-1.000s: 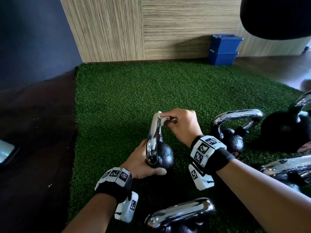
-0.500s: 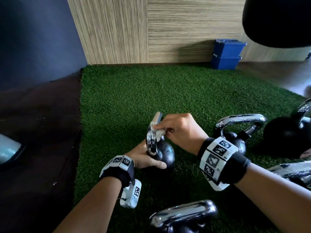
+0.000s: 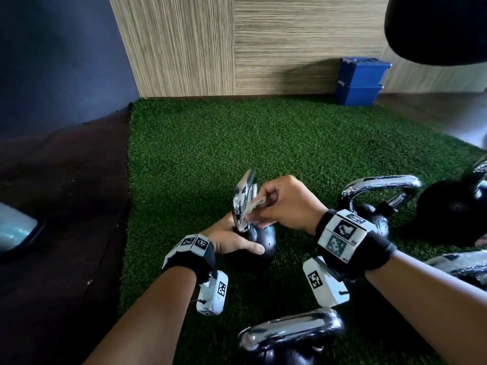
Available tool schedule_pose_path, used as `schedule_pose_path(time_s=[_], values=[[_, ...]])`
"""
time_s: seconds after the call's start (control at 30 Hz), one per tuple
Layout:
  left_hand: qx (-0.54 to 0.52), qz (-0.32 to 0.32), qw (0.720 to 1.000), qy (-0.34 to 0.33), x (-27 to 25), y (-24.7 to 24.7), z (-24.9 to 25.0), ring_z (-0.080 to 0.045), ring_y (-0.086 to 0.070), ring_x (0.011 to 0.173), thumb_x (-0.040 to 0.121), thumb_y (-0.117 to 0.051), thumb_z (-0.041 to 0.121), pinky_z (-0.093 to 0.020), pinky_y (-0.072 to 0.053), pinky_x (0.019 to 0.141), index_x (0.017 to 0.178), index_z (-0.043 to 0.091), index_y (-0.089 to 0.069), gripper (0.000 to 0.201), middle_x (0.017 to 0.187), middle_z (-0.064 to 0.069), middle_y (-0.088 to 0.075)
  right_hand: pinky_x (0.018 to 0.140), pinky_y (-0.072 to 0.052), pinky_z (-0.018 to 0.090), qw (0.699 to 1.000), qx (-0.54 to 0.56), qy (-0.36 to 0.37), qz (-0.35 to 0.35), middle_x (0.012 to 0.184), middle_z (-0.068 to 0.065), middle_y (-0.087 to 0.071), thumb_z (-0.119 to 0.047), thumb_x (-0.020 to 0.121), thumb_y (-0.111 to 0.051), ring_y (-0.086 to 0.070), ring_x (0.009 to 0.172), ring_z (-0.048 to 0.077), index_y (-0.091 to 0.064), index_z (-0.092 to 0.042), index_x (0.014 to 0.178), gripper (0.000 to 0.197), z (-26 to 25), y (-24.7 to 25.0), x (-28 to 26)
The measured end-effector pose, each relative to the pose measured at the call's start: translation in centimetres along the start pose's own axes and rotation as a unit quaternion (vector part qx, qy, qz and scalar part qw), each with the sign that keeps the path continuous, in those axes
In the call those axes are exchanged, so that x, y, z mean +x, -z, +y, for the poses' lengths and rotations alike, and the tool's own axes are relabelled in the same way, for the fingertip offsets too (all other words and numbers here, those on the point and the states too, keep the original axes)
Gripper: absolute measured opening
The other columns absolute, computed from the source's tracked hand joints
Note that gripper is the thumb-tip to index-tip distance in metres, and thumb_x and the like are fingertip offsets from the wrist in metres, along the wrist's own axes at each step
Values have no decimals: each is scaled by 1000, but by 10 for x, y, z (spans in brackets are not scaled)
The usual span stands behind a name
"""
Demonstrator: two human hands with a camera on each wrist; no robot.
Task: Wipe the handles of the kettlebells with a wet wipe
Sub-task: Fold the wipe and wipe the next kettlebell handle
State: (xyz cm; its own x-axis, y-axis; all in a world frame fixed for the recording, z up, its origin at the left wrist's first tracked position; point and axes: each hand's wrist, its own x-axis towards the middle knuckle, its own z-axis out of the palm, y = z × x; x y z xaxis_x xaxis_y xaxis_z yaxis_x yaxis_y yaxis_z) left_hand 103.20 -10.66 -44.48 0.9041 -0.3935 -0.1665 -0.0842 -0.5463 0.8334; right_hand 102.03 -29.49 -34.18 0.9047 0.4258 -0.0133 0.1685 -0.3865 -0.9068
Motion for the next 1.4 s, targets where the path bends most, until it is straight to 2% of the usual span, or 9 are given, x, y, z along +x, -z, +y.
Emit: schedule_pose_path(time_s=[0.13,0.23,0.37,0.5,0.7,0.8,0.93,1.07,1.4], values=[[23,-17,1000,-13,-4,-1,4,3,-57,110,79,-88,18,-23,-42,111,109,37,-63,44,114,19,-62,49,-47,11,990,-140,20,-3,60,-10,-71,-12,65,-92,-65,52,-5,-75,-8,77,21,14,-11,3],[-13,-11,1000,-20,-8,-1,4,2,-61,105,79,-87,9,-20,-47,101,104,33,-62,43,104,19,-64,42,-38,5,989,-143,37,-7,53,-18,-66,-14,66,-92,-58,44,-7,-77,-10,76,18,21,-15,3],[-59,-4,998,-28,-14,-3,-2,24,-59,99,76,-87,0,2,-41,84,111,32,-64,53,101,37,-70,52,-44,16,980,-187,45,-51,61,-15,-69,-21,75,-87,-54,53,-7,-75,-29,67,16,20,-10,9],[-79,-4,996,-46,-18,-8,-5,22,-60,102,72,-89,-4,2,-42,85,125,16,-62,63,105,41,-68,80,-57,47,976,-172,0,-136,90,12,-78,-8,83,-78,-64,76,16,-80,-11,95,12,16,-9,12],[-51,10,995,-81,-20,-9,-3,-13,-61,124,68,-95,5,-28,-48,106,131,4,-55,75,130,0,-66,97,-50,57,983,-5,-16,-184,88,13,-73,9,83,-71,-64,87,28,-78,-21,77,32,18,-9,5],[-49,-7,994,-102,-19,-10,-2,15,-58,117,68,-93,1,-4,-40,98,132,7,-55,74,123,29,-67,88,-54,47,982,-11,-31,-187,83,9,-73,11,85,-68,-64,81,26,-75,-7,85,19,19,-12,8],[-31,-3,992,-120,-22,-11,-1,28,-49,113,68,-95,8,6,-33,94,142,5,-52,86,130,12,-60,85,-51,43,977,92,-44,-188,105,39,-63,16,89,-58,-58,88,34,-60,23,108,20,23,-13,8],[-17,4,992,-121,-23,-14,0,22,-51,116,65,-96,10,3,-32,97,144,7,-51,91,136,5,-61,65,-57,21,948,236,-81,-195,90,19,-64,16,90,-54,-66,70,16,-64,9,100,16,31,-14,8],[-19,26,987,-159,-20,-15,-2,23,-51,118,60,-97,7,1,-36,97,136,20,-54,88,128,24,-58,68,-61,21,887,423,-107,-150,87,12,-75,-2,81,-64,-73,73,14,-61,10,109,30,53,-20,12]])
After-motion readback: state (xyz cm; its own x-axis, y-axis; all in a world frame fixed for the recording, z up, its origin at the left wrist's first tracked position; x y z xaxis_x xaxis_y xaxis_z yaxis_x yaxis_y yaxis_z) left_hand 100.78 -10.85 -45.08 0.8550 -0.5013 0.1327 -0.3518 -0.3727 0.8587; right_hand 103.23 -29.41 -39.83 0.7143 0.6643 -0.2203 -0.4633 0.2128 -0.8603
